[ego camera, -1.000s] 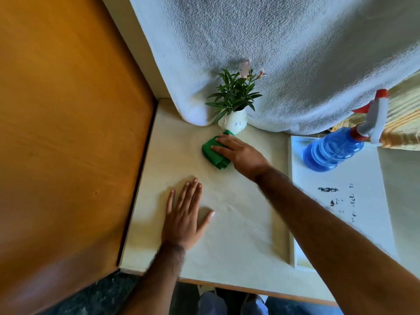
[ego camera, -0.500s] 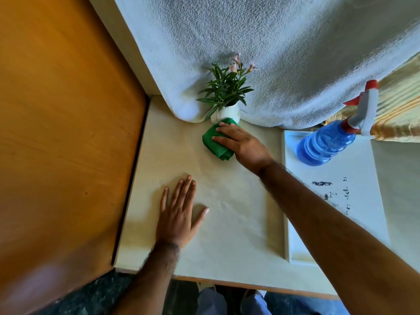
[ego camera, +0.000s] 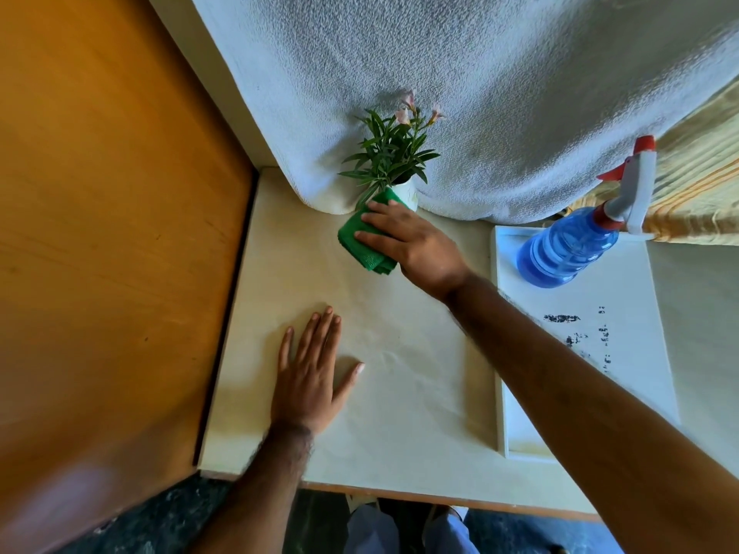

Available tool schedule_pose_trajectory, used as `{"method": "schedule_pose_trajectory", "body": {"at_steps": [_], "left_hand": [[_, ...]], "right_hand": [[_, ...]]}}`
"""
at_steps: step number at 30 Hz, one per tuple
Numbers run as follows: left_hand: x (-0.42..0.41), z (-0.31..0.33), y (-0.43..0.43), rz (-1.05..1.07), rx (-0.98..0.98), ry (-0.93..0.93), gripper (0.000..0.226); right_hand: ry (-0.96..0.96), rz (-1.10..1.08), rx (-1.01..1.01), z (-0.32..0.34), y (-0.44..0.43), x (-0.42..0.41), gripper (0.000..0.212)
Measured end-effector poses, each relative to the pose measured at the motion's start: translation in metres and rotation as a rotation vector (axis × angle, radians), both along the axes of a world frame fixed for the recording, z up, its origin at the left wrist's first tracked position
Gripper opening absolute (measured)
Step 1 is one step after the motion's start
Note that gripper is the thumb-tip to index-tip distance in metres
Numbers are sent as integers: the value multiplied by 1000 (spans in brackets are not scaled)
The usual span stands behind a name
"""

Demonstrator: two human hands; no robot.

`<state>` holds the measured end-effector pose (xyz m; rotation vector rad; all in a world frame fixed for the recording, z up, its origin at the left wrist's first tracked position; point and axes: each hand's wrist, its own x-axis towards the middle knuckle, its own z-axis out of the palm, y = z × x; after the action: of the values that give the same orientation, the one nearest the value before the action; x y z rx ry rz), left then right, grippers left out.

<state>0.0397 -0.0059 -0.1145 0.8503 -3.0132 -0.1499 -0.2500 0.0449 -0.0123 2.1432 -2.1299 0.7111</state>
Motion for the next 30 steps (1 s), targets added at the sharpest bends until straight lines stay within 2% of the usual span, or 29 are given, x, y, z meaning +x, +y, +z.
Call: {"method": "schedule_pose_trajectory", "body": {"at_steps": [5,9,11,13,18,20,24,28,30], "left_hand": [[0,0,0,1,-4,1,87],[0,0,0,2,0,-3,87],[0,0,0,2,2,-2,88],[1,0,0,2,2,2,88],[1,0,-1,2,3,14,87],[0,0,-1,0,3,7,87],[2,-1,-1,0,-11,9,88],[1,-1,-1,-2,-9,6,87],[1,-1,-2,0,-6,9,87]], "right_hand": [[-45,97,229,-7,-13,-10,42],[-260,-21,371,-18,-7,-5,70],[-398,-104,357,-21,-6,0,73],[-439,-131,292,-22,-5,7,71],[-164,-86,57,-25,8,11,52],[-127,-122,23,-27,9,3,50],[-170,-108,121,-34,11,-2,48],[-406,-212,265,-32,16,4,65],[-452,-244,295,-26,11,1,68]]}}
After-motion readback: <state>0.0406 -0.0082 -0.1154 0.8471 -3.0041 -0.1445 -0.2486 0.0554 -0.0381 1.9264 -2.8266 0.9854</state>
